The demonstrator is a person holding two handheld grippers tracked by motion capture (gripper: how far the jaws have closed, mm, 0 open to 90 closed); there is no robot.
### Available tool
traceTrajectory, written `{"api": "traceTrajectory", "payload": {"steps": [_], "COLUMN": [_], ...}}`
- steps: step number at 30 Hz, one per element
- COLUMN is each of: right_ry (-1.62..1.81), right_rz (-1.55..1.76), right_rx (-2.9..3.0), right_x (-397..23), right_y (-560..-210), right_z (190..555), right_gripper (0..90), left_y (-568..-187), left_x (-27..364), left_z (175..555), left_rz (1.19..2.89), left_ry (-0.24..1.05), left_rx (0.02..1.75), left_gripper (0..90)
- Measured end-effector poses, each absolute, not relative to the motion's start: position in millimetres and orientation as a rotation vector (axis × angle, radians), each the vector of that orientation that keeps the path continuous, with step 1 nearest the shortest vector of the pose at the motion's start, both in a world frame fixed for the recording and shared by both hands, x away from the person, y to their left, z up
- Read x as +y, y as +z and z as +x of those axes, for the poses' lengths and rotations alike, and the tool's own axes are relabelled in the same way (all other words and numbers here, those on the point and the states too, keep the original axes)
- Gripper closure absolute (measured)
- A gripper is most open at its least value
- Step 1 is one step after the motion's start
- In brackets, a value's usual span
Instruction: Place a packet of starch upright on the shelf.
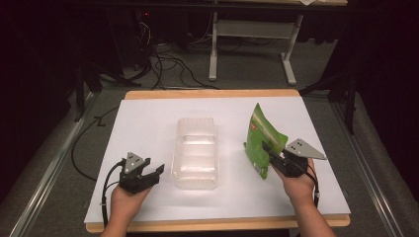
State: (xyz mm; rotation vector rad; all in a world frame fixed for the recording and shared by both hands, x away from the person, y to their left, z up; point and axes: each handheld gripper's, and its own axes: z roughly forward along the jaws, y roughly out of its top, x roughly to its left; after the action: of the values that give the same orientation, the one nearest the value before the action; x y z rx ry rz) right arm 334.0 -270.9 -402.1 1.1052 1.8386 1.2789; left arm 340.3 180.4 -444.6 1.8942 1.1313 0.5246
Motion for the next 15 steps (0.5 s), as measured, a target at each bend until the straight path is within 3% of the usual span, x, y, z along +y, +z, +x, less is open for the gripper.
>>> {"api": "traceTrajectory", "payload": {"steps": [4,10,15], "right_ry": [1.285,1.272,1.281], "right_rz": [1.133,1.172,1.153], "right_rx": [1.836,1.854,1.896], "right_x": [-273.2,-273.5,-273.9], "right_y": [-403.1,-400.0,-397.2], "right_z": [339.2,345.5,349.1], "right_gripper": [74.1,88.8,90.0], "left_y": [-444.6,-444.6,-444.1], "left_x": [180.1,180.3,180.9], "left_z": [340.2,340.1,339.6], "left_rz": [1.894,1.893,1.892], "left_ry": [0.527,0.525,0.526], "left_rx": [1.13,1.131,1.131], "left_gripper": [41.6,41.6,41.6]}}
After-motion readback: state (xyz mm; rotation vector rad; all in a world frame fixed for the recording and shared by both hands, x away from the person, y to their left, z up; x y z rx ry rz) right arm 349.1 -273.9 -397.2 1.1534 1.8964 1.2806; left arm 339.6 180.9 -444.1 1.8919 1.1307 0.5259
